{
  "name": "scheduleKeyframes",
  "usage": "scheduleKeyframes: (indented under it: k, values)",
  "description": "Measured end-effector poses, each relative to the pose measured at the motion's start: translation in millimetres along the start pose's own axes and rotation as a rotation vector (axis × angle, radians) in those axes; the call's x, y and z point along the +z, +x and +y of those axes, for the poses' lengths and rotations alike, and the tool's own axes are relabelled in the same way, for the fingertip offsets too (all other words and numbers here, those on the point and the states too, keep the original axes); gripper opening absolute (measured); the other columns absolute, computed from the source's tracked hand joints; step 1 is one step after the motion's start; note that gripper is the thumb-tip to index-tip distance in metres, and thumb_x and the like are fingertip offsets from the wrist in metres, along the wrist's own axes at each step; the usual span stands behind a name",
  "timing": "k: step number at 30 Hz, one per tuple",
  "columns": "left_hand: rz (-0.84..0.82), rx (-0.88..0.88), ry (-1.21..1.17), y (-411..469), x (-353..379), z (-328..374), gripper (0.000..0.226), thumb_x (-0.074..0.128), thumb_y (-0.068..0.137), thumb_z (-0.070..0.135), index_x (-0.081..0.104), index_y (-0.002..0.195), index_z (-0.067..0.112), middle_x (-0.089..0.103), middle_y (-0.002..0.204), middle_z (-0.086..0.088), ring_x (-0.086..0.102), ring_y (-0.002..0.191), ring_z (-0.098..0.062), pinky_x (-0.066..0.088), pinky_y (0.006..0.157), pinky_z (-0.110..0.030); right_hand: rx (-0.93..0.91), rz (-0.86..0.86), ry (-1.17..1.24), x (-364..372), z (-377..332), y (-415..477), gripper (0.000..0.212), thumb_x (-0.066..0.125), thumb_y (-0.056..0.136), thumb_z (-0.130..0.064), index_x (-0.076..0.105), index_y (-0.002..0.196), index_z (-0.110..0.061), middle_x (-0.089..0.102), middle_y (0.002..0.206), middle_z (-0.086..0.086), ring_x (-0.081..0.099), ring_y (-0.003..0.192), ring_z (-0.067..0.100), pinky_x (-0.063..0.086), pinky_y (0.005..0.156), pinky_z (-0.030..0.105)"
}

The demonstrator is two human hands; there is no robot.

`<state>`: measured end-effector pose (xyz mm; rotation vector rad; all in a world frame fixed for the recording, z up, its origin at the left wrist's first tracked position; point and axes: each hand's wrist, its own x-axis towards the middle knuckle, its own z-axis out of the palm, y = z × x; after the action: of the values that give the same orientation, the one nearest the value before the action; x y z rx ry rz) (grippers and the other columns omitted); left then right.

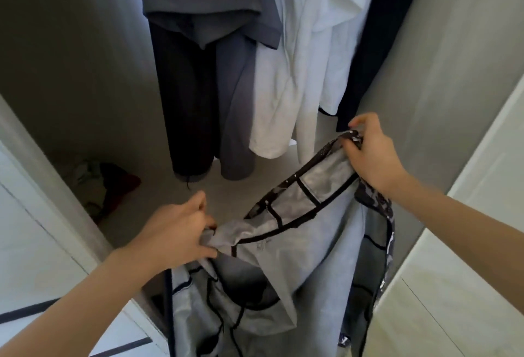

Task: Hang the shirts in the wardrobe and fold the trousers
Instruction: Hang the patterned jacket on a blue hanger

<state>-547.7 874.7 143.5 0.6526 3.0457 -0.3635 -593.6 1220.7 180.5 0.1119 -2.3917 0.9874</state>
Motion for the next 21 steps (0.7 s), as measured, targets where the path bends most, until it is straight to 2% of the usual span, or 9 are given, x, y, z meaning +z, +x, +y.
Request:
scheduleKeyframes:
  k: [2,3,5,6,9,12,14,17,21]
  values:
    - [0.197,-0.038,-0.026,8,6,-10,0.030,0.067,0.084,0.055,0.068,0.090,0.026,0.039,0.100,0.007,0.058,0.069,-0.017,0.047,0.055,-0.033,0.003,0.003,-0.001,4,-3,18,0.027,0.054,0.096,-0.014,0.042,0.120,-0.007,0.057,0.087,0.002,0.054,0.075,0.019,0.036,0.060,0.023]
    - [0.291,-0.090,-0.106,11,9,-15,0.024,0.069,0.086,0.046,0.069,0.089,0.022,0.044,0.100,0.007,0.059,0.069,-0.018,0.046,0.054,-0.033,0.007,-0.001,-0.005,6,-2,24,0.028,0.055,0.096,-0.015,0.042,0.119,-0.008,0.056,0.084,0.001,0.055,0.074,0.019,0.037,0.058,0.022]
    - [0.420,-0.233,-0.378,17,12,-22,0.020,0.065,0.092,0.035,0.069,0.098,0.017,0.050,0.101,0.005,0.059,0.078,-0.020,0.048,0.064,-0.037,0.008,-0.026,-0.020,11,1,32,0.031,0.057,0.095,-0.020,0.041,0.119,-0.010,0.055,0.080,-0.004,0.055,0.071,0.013,0.038,0.056,0.015]
    - [0.460,-0.296,-0.526,22,14,-24,0.020,0.062,0.094,0.033,0.068,0.099,0.014,0.053,0.100,0.002,0.058,0.082,-0.021,0.048,0.069,-0.038,0.006,-0.046,-0.028,14,2,34,0.034,0.059,0.095,-0.025,0.040,0.119,-0.011,0.055,0.082,-0.004,0.055,0.072,0.012,0.039,0.058,0.018]
    - [0.562,-0.491,-1.019,36,10,-22,0.021,0.058,0.097,0.028,0.064,0.090,0.009,0.060,0.088,-0.010,0.059,0.081,-0.025,0.045,0.070,-0.038,-0.039,-0.130,-0.060,22,3,36,0.041,0.062,0.092,-0.039,0.038,0.118,-0.017,0.059,0.088,-0.003,0.057,0.074,0.013,0.040,0.067,0.026]
    - [0.648,-0.612,-1.402,42,-3,-12,0.016,0.056,0.099,0.024,0.063,0.089,0.013,0.065,0.087,-0.010,0.061,0.080,-0.019,0.046,0.070,-0.034,-0.158,-0.188,-0.112,30,2,37,0.043,0.057,0.091,-0.048,0.040,0.118,-0.019,0.057,0.090,-0.007,0.056,0.070,0.011,0.042,0.067,0.028]
    - [0.694,-0.646,-1.486,44,-11,-7,0.014,0.055,0.099,0.022,0.063,0.093,0.014,0.066,0.089,-0.008,0.062,0.082,-0.016,0.048,0.072,-0.030,-0.234,-0.204,-0.141,34,0,40,0.039,0.054,0.092,-0.049,0.042,0.116,-0.021,0.053,0.079,-0.011,0.053,0.065,0.006,0.038,0.060,0.024]
    - [0.765,-0.627,-1.506,44,-26,-1,0.012,0.055,0.099,0.019,0.064,0.092,0.015,0.067,0.086,-0.005,0.064,0.075,-0.008,0.049,0.069,-0.025,-0.319,-0.232,-0.155,33,-2,48,0.027,0.051,0.096,-0.041,0.045,0.113,-0.020,0.054,0.082,-0.007,0.052,0.065,0.004,0.036,0.055,0.022]
    - [0.829,-0.573,-1.331,42,-51,4,0.015,0.059,0.097,0.017,0.064,0.087,0.006,0.063,0.081,-0.016,0.060,0.068,-0.011,0.047,0.064,-0.025,-0.351,-0.323,-0.077,26,-2,61,0.015,0.057,0.095,-0.018,0.047,0.106,-0.019,0.052,0.070,-0.011,0.050,0.058,0.000,0.036,0.049,0.016]
